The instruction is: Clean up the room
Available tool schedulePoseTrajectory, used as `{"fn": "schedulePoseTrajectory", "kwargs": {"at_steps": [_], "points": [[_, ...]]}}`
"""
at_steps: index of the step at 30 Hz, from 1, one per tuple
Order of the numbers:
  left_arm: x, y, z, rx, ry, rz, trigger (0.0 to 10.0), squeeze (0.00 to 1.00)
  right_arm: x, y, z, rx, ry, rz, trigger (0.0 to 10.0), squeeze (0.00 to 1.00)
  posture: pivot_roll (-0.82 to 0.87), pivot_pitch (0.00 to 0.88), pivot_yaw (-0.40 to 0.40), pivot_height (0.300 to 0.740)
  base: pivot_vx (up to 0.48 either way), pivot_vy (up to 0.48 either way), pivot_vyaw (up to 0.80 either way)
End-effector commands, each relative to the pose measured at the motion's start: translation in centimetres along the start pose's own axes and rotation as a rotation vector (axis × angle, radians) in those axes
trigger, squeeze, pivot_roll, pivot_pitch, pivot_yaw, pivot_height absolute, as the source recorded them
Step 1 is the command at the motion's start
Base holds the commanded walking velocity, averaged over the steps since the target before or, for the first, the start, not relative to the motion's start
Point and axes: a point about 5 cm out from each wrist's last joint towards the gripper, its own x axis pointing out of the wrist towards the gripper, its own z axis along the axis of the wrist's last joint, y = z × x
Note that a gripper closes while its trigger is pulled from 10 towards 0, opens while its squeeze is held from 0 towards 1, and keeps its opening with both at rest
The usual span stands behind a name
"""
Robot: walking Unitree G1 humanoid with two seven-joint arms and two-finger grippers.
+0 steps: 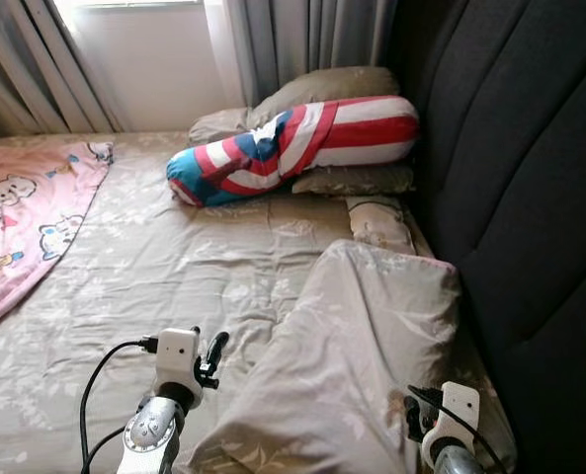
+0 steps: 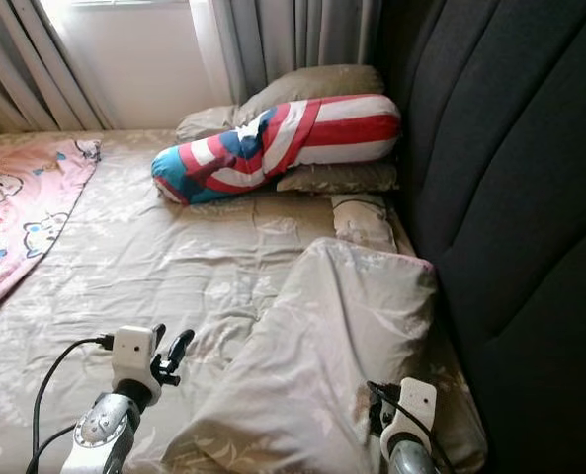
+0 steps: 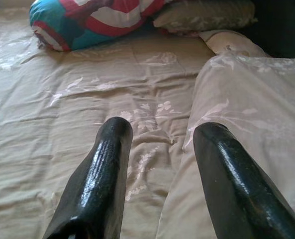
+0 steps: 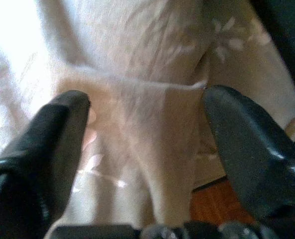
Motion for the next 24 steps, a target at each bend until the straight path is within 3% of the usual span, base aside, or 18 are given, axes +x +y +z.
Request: {"fn": "schedulePoseTrajectory", "kwargs": {"at_steps": [1, 10, 11, 16, 24], "points": [[0.3, 0.1, 0.3, 0.015, 0.007, -0.018, 10.0, 0.00, 0.0, 0.1, -0.5, 0.011, 0.038, 0.000, 10.0, 1.00, 0.01, 0.052, 0.041, 0.740, 0.000, 0.000, 0.00], [0.5, 0.2, 1.3, 0.026, -0.013, -0.040, 10.0, 0.00, -0.1, -0.1, -1.0, -0.007, 0.086, -0.052, 10.0, 1.00, 0.05, 0.103, 0.079, 0.740, 0.000, 0.000, 0.00], [0.2, 0.5, 1.3, 0.033, -0.010, -0.044, 10.0, 0.00, 0.0, -0.1, -0.9, 0.009, 0.086, -0.057, 10.0, 0.00, 0.06, 0.124, 0.096, 0.740, 0.000, 0.000, 0.00], [-1.3, 1.6, 1.5, 0.062, 0.003, -0.052, 10.0, 0.00, 0.1, 0.0, -0.9, 0.032, 0.102, -0.066, 10.0, 0.00, 0.09, 0.173, 0.122, 0.740, 0.000, 0.000, 0.00], [-2.2, 1.8, 2.4, 0.079, -0.001, -0.058, 10.0, 0.00, 0.1, 0.3, -1.3, 0.066, 0.140, -0.050, 10.0, 0.00, 0.16, 0.205, 0.158, 0.740, 0.000, 0.000, 0.00]]}}
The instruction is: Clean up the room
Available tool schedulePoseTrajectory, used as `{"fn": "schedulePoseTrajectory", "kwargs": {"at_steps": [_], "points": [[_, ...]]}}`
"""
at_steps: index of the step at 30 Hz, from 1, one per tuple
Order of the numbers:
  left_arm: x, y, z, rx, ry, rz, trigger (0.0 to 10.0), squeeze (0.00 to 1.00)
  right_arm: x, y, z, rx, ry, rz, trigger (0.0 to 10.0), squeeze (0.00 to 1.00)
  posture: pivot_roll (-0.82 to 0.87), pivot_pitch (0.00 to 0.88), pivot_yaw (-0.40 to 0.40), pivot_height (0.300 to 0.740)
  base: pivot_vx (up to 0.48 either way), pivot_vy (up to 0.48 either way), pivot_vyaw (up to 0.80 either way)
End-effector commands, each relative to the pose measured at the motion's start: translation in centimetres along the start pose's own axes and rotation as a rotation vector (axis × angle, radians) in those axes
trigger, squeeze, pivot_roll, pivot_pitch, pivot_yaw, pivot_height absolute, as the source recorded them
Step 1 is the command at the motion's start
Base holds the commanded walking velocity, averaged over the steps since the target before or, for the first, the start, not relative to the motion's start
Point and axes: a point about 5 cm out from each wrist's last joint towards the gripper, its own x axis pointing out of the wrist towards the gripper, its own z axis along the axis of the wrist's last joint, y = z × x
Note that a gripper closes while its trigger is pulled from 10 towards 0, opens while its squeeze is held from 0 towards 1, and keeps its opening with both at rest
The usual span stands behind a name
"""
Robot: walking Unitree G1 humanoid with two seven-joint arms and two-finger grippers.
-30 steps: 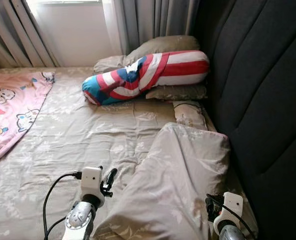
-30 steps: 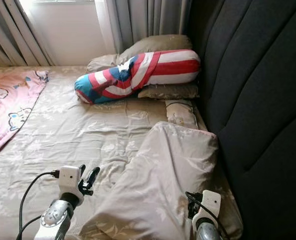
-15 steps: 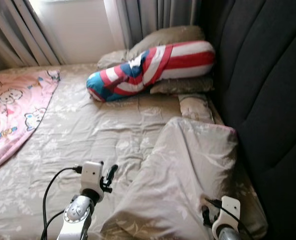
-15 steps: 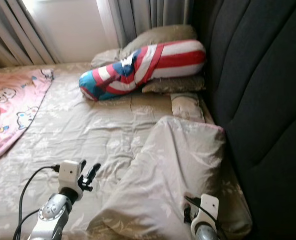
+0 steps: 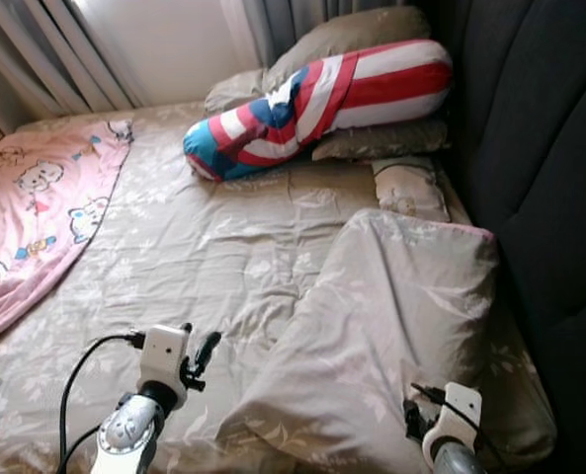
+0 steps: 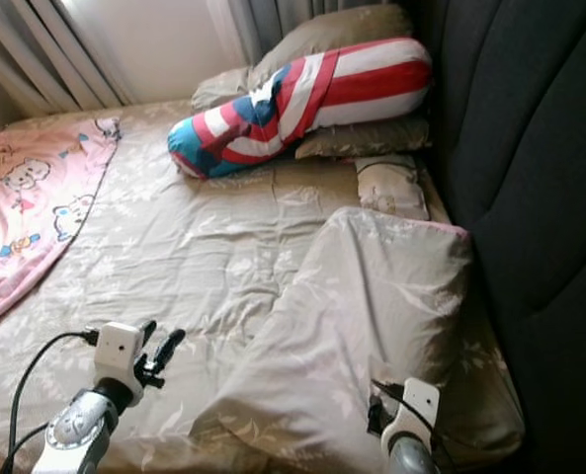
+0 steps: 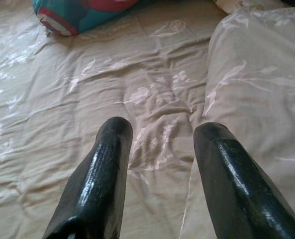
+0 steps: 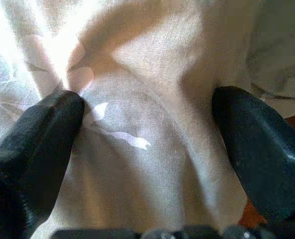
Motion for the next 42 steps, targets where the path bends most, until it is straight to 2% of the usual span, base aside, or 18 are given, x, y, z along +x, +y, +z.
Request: {"fn": "schedulePoseTrajectory", "kwargs": {"at_steps": [1, 8, 12, 17, 18, 19, 20, 28, 42], "points": [[-0.9, 0.7, 0.2, -0.001, 0.016, 0.004, 10.0, 0.00, -0.3, 0.3, -1.6, 0.021, 0.070, -0.006, 10.0, 0.00, 0.17, 0.216, 0.171, 0.740, 0.000, 0.000, 0.00], [-1.4, 1.1, 0.4, 0.010, 0.026, 0.001, 10.0, 0.00, -0.4, 0.2, -2.1, 0.022, 0.096, -0.030, 10.0, 0.00, 0.17, 0.228, 0.179, 0.740, 0.000, 0.000, 0.00], [-1.3, 1.0, 0.6, 0.009, 0.027, 0.004, 10.0, 0.00, -0.9, 0.4, -3.7, -0.025, 0.179, -0.006, 10.0, 0.00, 0.17, 0.240, 0.180, 0.740, 0.000, 0.000, 0.00], [-1.6, 0.7, 1.2, 0.000, 0.029, 0.001, 10.0, 0.00, -1.2, 0.5, -5.0, -0.039, 0.238, 0.019, 10.0, 0.00, 0.18, 0.242, 0.178, 0.740, 0.000, 0.000, 0.00], [-1.6, 0.7, 1.3, -0.001, 0.029, 0.002, 10.0, 0.00, -1.3, 0.6, -5.1, -0.046, 0.243, 0.023, 1.6, 0.00, 0.18, 0.241, 0.176, 0.740, 0.000, 0.000, 0.00], [-1.6, 0.8, 1.3, -0.002, 0.028, 0.002, 10.0, 0.00, -1.4, 0.7, -5.2, -0.056, 0.248, 0.027, 1.6, 0.00, 0.18, 0.241, 0.176, 0.740, 0.000, 0.000, 0.00], [-1.7, 0.8, 1.3, -0.001, 0.028, 0.003, 10.0, 0.00, -1.4, 0.8, -5.3, -0.059, 0.251, 0.037, 0.0, 0.00, 0.18, 0.240, 0.175, 0.740, 0.000, 0.000, 0.00], [-2.0, 0.9, 1.4, -0.001, 0.043, 0.015, 10.0, 0.00, -1.4, 1.5, -5.2, -0.101, 0.246, 0.072, 0.0, 0.00, 0.16, 0.228, 0.169, 0.740, 0.000, 0.000, 0.00], [-1.6, 1.0, 1.4, -0.003, 0.045, 0.020, 10.0, 0.00, -1.4, 0.9, -5.2, -0.126, 0.243, 0.056, 0.0, 0.00, 0.15, 0.202, 0.164, 0.740, 0.000, 0.000, 0.00]]}}
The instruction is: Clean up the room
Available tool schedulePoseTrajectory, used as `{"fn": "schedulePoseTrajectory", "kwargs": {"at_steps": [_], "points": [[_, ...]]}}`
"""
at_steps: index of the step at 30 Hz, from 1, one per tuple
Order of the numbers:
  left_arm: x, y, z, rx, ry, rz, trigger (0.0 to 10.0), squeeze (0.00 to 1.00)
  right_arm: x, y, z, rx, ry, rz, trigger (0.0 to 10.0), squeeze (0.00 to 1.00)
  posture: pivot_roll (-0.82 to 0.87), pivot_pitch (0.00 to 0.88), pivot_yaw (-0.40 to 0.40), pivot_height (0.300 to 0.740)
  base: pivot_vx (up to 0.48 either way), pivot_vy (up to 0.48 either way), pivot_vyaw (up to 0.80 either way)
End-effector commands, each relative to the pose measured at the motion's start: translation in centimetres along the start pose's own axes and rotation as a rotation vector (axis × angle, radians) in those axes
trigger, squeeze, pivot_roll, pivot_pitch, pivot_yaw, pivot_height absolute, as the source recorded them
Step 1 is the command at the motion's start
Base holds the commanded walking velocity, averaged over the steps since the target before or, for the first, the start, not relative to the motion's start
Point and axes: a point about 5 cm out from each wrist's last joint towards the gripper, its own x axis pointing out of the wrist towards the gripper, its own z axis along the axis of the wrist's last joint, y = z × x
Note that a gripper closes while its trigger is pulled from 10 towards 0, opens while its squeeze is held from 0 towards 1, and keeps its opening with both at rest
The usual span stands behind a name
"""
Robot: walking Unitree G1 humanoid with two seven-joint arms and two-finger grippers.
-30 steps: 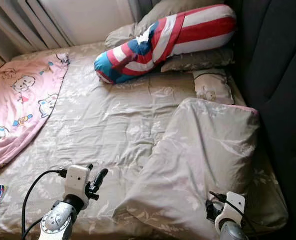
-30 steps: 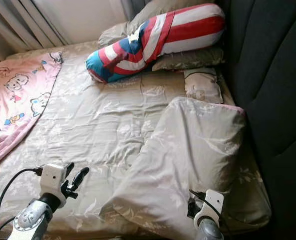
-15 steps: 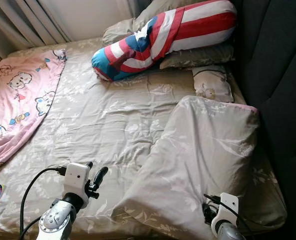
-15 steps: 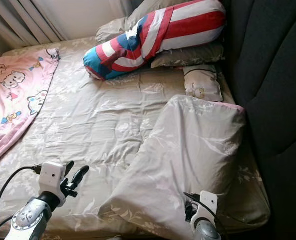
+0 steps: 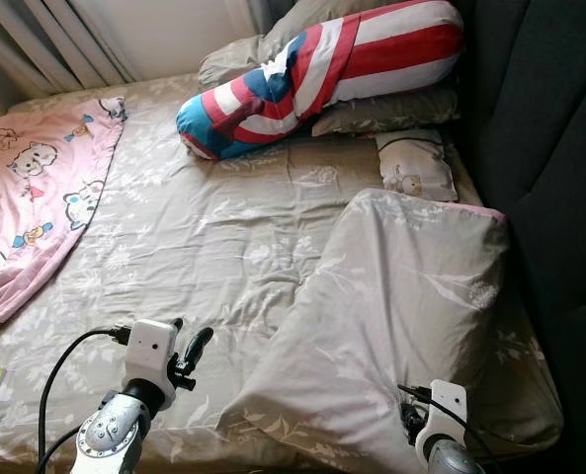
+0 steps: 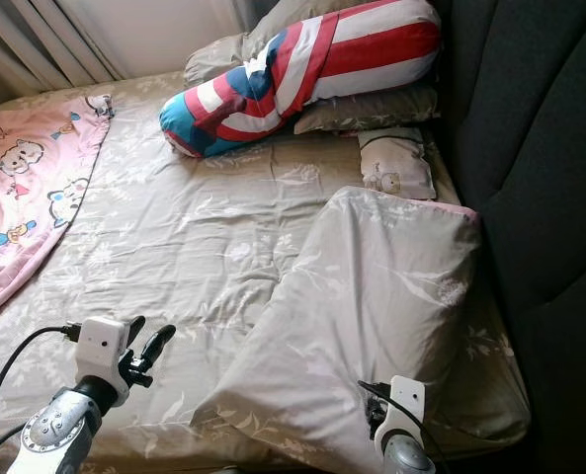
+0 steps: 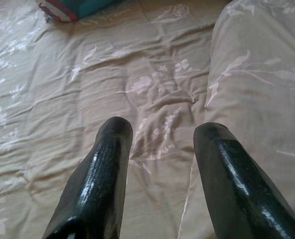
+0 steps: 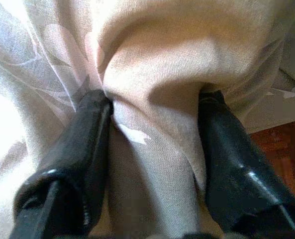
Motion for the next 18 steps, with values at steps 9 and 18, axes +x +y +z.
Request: {"fn": "schedulePoseTrajectory", "kwargs": {"at_steps": [9, 18], "points": [[0.1, 0.3, -0.8, 0.002, 0.036, 0.016, 10.0, 0.00, -0.8, 0.5, -3.8, -0.025, 0.153, -0.001, 0.0, 0.00, 0.13, 0.176, 0.152, 0.740, 0.000, 0.000, 0.00], [1.6, -0.1, -0.8, -0.012, 0.017, 0.017, 10.0, 0.00, -0.3, -1.1, -1.9, -0.028, 0.091, -0.064, 0.0, 0.00, 0.09, 0.141, 0.125, 0.740, 0.000, 0.000, 0.00]]}}
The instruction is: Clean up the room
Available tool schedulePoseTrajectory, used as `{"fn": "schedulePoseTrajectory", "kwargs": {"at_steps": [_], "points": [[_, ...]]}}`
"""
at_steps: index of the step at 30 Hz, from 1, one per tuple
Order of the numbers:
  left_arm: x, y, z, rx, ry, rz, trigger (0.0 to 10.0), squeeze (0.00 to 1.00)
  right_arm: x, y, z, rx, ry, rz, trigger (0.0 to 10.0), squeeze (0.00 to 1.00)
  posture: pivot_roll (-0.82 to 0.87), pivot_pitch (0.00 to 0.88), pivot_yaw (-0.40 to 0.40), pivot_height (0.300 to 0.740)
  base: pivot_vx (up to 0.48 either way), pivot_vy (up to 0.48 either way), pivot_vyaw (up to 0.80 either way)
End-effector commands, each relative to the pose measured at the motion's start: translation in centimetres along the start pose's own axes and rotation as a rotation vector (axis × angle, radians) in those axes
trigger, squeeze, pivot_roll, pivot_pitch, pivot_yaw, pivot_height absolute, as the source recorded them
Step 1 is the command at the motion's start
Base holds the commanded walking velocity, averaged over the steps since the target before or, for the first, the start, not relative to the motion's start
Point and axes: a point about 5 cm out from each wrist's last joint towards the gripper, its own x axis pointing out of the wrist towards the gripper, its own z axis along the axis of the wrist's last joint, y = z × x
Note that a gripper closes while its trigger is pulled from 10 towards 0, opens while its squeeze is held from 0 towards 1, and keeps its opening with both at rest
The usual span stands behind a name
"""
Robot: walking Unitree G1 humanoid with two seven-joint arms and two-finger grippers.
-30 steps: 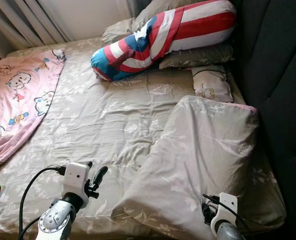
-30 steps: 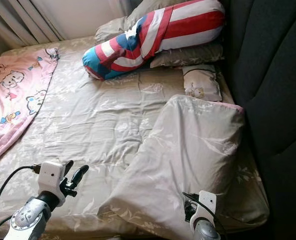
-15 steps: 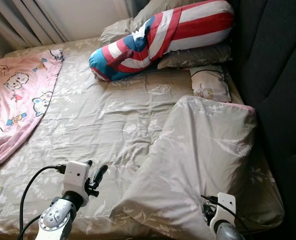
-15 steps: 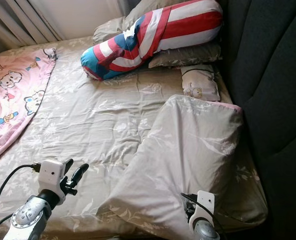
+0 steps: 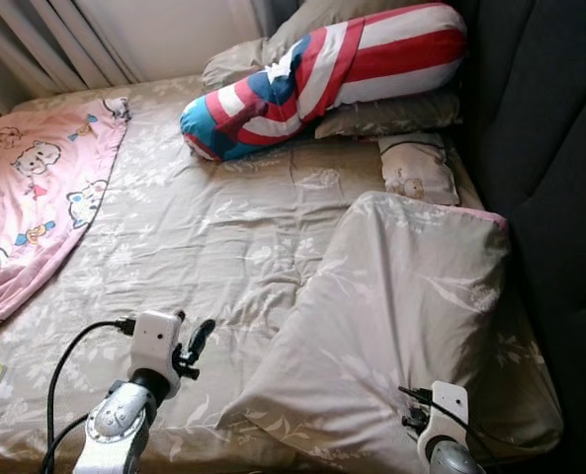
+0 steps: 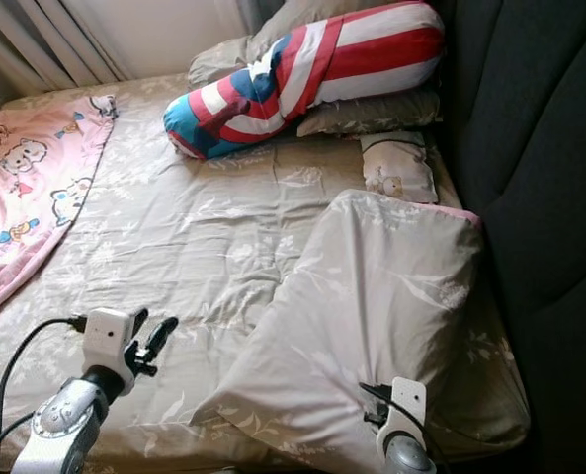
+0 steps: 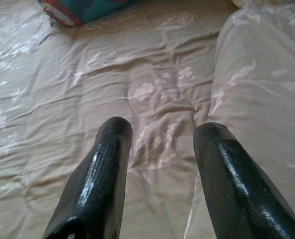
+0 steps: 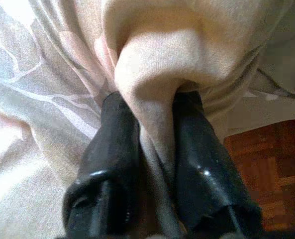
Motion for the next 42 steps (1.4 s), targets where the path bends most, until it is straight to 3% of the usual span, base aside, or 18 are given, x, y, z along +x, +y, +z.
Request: {"fn": "schedulePoseTrajectory", "kwargs": {"at_steps": [1, 14, 21, 26, 31, 34, 35, 36, 41, 42], "points": [[0.0, 0.1, -0.8, 0.005, 0.028, 0.007, 10.0, 0.00, -0.3, -0.5, -1.9, -0.008, 0.084, -0.027, 0.0, 0.00, 0.08, 0.136, 0.121, 0.740, 0.000, 0.000, 0.00], [1.7, -0.8, -1.1, -0.029, -0.005, 0.037, 10.0, 0.00, 0.0, -7.4, 5.4, 0.036, -0.155, -0.299, 0.0, 0.00, 0.01, 0.078, 0.077, 0.740, 0.000, 0.000, 0.00], [2.3, -1.1, -1.1, -0.038, -0.020, 0.047, 10.0, 0.00, -1.0, -11.8, 10.7, 0.058, -0.302, -0.448, 0.0, 0.00, -0.01, 0.053, 0.061, 0.740, 0.000, 0.000, 0.00], [2.5, -1.1, -1.2, -0.042, -0.027, 0.054, 10.0, 0.00, -1.9, -13.8, 13.2, 0.058, -0.367, -0.507, 0.0, 0.00, -0.02, 0.048, 0.056, 0.740, 0.000, 0.000, 0.00], [2.5, -1.2, -1.4, -0.044, -0.026, 0.057, 10.0, 0.00, -2.1, -14.1, 14.0, 0.049, -0.375, -0.502, 0.0, 0.00, -0.02, 0.044, 0.052, 0.740, 0.000, 0.000, 0.00], [2.5, -1.2, -1.6, -0.042, -0.021, 0.057, 10.0, 0.00, -1.7, -13.4, 13.6, 0.029, -0.347, -0.456, 0.0, 0.00, -0.02, 0.042, 0.052, 0.740, 0.000, 0.000, 0.00], [2.5, -1.2, -1.6, -0.042, -0.020, 0.057, 10.0, 0.00, -1.6, -13.1, 13.5, 0.019, -0.340, -0.447, 7.5, 0.00, -0.01, 0.041, 0.052, 0.740, 0.000, 0.000, 0.00], [2.5, -1.2, -1.7, -0.041, -0.020, 0.056, 10.0, 0.00, -1.4, -12.6, 13.1, 0.011, -0.330, -0.431, 10.0, 0.00, -0.01, 0.040, 0.054, 0.740, 0.000, 0.000, 0.00], [2.5, -1.2, -1.8, -0.042, -0.018, 0.055, 10.0, 0.00, -1.2, -12.0, 12.6, 0.015, -0.328, -0.421, 10.0, 0.00, -0.01, 0.038, 0.055, 0.740, 0.000, 0.000, 0.00], [2.5, -1.2, -1.8, -0.044, -0.017, 0.055, 10.0, 0.00, -1.2, -11.8, 12.7, 0.000, -0.348, -0.411, 10.0, 0.31, 0.00, 0.035, 0.055, 0.740, 0.000, 0.000, 0.00]]}}
